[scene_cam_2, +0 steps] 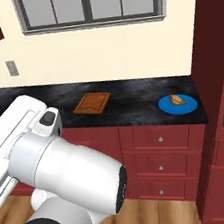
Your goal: Pick the chicken drumstick from the plate and place it on the cutting board. Then pick the condiment bottle from the cabinet and place it next to the cutting board.
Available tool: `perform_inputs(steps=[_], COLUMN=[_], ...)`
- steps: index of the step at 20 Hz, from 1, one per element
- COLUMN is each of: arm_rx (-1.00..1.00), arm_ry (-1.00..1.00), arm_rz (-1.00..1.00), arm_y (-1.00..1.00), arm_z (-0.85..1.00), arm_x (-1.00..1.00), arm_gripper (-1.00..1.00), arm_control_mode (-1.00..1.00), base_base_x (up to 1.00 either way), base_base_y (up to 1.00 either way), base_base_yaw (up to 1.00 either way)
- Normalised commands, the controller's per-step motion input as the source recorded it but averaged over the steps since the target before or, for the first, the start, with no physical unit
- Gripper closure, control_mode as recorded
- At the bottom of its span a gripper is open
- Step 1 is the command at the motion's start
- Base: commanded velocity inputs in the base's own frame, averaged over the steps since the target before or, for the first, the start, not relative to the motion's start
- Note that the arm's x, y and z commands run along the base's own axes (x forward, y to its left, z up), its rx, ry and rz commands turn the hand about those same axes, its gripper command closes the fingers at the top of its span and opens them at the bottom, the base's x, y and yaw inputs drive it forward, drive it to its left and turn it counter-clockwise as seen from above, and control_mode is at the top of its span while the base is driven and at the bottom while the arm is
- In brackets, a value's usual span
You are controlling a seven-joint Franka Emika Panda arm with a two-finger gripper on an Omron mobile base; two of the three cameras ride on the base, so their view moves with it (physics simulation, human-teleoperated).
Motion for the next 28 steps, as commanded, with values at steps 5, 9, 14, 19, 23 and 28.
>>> perform_inputs(steps=[5, 9, 14, 19, 23, 28], arm_rx=[0.0, 0.0, 0.0, 0.0, 0.0, 0.0], arm_ry=[0.0, 0.0, 0.0, 0.0, 0.0, 0.0], arm_rz=[0.0, 0.0, 0.0, 0.0, 0.0, 0.0], arm_y=[0.0, 0.0, 0.0, 0.0, 0.0, 0.0], arm_z=[0.0, 0.0, 0.0, 0.0, 0.0, 0.0], arm_x=[0.0, 0.0, 0.0, 0.0, 0.0, 0.0], arm_gripper=[1.0, 1.0, 1.0, 1.0, 1.0, 1.0], arm_control_mode=[1.0, 1.0, 1.0, 1.0, 1.0, 1.0], base_base_x=[0.01, 0.11, 0.33, 0.45, 0.47, 0.48], base_base_y=[0.51, 0.36, 0.12, 0.04, 0.09, 0.07], base_base_yaw=[0.0, 0.0, 0.0, 0.0, 0.0, 0.0])
